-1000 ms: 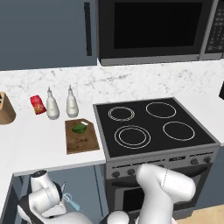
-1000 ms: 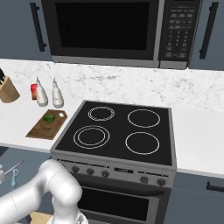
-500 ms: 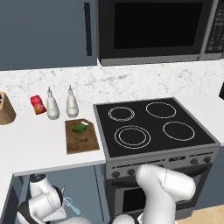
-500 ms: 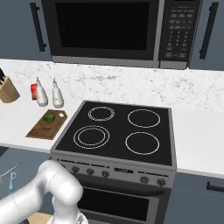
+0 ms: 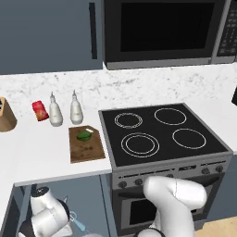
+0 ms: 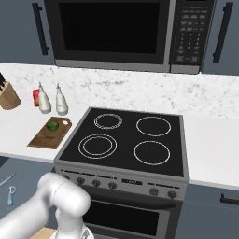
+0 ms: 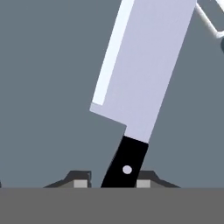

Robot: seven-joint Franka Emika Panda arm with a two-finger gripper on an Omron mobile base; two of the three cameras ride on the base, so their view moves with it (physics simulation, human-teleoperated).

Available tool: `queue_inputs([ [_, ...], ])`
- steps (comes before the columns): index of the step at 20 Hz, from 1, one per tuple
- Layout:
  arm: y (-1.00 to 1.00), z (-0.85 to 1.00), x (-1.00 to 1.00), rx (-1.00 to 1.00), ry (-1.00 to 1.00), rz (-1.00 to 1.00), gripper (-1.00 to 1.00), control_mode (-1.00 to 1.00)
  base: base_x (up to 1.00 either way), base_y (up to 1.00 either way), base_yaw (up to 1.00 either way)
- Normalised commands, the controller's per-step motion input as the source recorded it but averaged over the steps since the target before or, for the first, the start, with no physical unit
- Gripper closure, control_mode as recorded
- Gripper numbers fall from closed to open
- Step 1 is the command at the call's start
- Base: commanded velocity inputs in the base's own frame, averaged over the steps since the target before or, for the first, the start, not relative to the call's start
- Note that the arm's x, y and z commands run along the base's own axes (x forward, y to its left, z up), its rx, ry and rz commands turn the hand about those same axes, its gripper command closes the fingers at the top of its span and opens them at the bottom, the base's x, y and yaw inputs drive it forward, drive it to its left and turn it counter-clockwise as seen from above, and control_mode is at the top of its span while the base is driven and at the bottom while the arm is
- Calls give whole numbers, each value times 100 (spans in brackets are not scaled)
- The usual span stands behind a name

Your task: Place the appropriate cutting tool for cutting the avocado skin on the cutting board.

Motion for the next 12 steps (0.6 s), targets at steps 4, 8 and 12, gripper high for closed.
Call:
queue_inputs([
  [4,-25,100,-34,0,-4,-2,100,-100,0,0,0],
  [8,-25,90,-39,0,-1,-6,100,-100,0,0,0],
  [12,-37,93,-24,0,0,-7,100,-100,0,0,0],
])
